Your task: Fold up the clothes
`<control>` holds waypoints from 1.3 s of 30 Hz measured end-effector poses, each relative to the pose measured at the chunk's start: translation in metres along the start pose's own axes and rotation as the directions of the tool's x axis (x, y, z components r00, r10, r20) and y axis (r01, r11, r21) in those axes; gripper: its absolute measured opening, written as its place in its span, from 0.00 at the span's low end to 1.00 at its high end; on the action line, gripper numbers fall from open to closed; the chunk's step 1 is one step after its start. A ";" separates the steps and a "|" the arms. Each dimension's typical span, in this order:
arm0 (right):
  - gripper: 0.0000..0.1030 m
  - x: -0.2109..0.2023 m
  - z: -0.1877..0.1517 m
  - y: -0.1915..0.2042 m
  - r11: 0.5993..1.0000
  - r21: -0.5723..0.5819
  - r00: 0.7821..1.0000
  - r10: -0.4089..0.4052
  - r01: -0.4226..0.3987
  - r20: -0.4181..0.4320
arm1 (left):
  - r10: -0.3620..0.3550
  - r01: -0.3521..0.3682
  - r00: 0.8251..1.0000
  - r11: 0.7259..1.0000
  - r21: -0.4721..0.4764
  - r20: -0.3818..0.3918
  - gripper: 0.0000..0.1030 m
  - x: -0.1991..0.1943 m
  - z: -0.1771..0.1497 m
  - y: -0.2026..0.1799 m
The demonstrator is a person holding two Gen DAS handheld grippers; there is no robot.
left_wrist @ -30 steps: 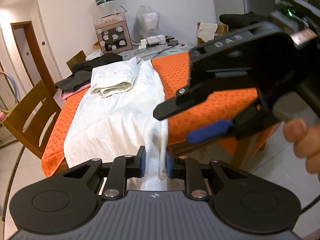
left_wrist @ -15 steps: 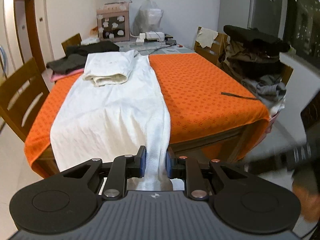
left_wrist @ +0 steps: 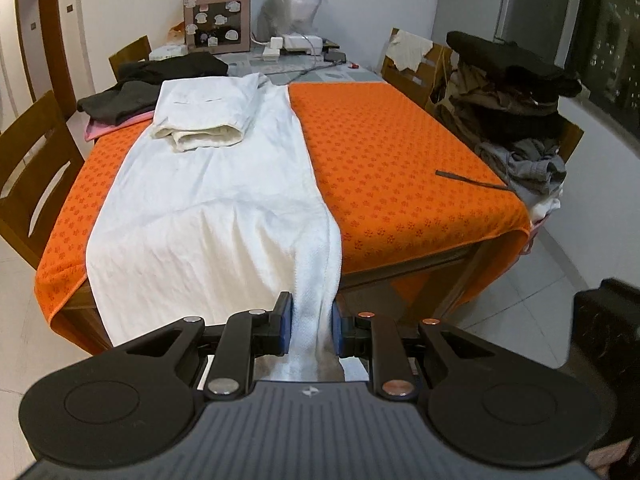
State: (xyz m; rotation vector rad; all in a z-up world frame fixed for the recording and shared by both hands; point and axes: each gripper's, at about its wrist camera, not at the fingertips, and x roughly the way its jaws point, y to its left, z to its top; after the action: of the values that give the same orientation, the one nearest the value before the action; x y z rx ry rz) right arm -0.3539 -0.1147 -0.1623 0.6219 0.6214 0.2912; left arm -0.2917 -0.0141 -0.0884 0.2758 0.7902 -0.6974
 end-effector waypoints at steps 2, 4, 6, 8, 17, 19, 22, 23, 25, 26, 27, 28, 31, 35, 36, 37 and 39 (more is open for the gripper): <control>0.75 0.006 0.001 0.003 1.000 0.011 0.999 -0.010 0.010 0.039 | 0.000 0.000 1.000 1.000 0.007 -0.002 0.22 0.001 0.002 -0.002; 0.74 0.011 0.005 0.006 1.000 0.011 0.998 -0.006 0.006 0.064 | 0.000 0.000 1.000 1.000 0.013 0.002 0.22 0.002 0.004 -0.002; 0.74 0.017 0.008 0.006 0.999 0.026 0.998 0.022 -0.023 0.052 | -0.002 0.002 1.000 1.000 0.013 0.004 0.22 0.004 0.006 -0.003; 0.74 0.021 0.010 0.006 0.999 0.037 0.998 0.019 -0.021 0.056 | -0.007 0.007 1.000 1.000 0.012 0.004 0.22 0.006 0.006 -0.003; 0.68 0.031 0.014 -0.014 0.985 0.144 0.995 0.093 -0.095 0.017 | -0.047 0.047 0.999 0.999 -0.026 0.015 0.32 -0.006 0.001 0.016; 0.71 0.032 0.016 -0.016 0.985 0.132 0.993 0.116 -0.115 0.006 | -0.050 0.051 0.998 0.998 -0.030 0.032 0.45 -0.016 -0.001 0.020; 0.76 0.033 0.018 -0.020 0.981 0.120 0.988 0.153 -0.150 -0.019 | -0.048 0.050 0.996 0.998 -0.030 0.071 0.51 -0.035 -0.005 0.027; 0.77 0.034 0.019 -0.021 0.980 0.114 0.986 0.166 -0.161 -0.031 | -0.043 0.045 0.996 0.999 -0.029 0.083 0.52 -0.041 -0.007 0.029; 0.80 0.034 0.020 -0.024 0.975 0.119 0.980 0.195 -0.188 -0.046 | -0.026 0.030 0.994 0.999 -0.030 0.107 0.54 -0.051 -0.012 0.034; 0.82 0.033 0.020 -0.026 0.970 0.130 0.976 0.212 -0.204 -0.048 | -0.017 0.021 0.993 0.999 -0.035 0.115 0.54 -0.056 -0.014 0.036; 0.82 0.033 0.021 -0.028 0.966 0.144 0.973 0.225 -0.216 -0.047 | -0.006 0.011 0.993 0.999 -0.041 0.118 0.54 -0.059 -0.017 0.039; 0.82 0.033 0.021 -0.031 0.961 0.158 0.970 0.238 -0.228 -0.045 | 0.006 0.000 0.993 0.999 -0.048 0.120 0.54 -0.061 -0.021 0.042; 0.80 0.036 0.022 -0.043 0.931 0.263 0.961 0.274 -0.253 -0.046 | 0.057 -0.048 0.992 0.996 -0.081 0.114 0.57 -0.065 -0.032 0.053; 0.52 0.044 0.023 -0.061 0.875 0.429 0.957 0.280 -0.224 -0.070 | 0.121 -0.105 0.985 0.986 -0.132 0.125 0.57 -0.071 -0.046 0.068; 0.46 0.045 0.023 -0.064 0.871 0.444 0.959 0.273 -0.209 -0.083 | 0.133 -0.115 0.982 0.984 -0.136 0.135 0.59 -0.073 -0.050 0.071; 0.35 0.045 0.022 -0.066 0.869 0.456 0.959 0.265 -0.194 -0.096 | 0.146 -0.125 0.979 0.982 -0.139 0.146 0.64 -0.075 -0.055 0.073; 0.27 0.045 0.022 -0.070 0.859 0.484 0.959 0.255 -0.167 -0.120 | 0.165 -0.141 0.970 0.980 -0.140 0.176 0.73 -0.079 -0.067 0.077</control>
State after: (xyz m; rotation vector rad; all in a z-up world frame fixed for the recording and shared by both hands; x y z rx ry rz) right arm -0.2998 -0.1595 -0.2118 1.1491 0.8096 0.4116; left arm -0.3168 0.1115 -0.0784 0.1518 0.6228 -0.5165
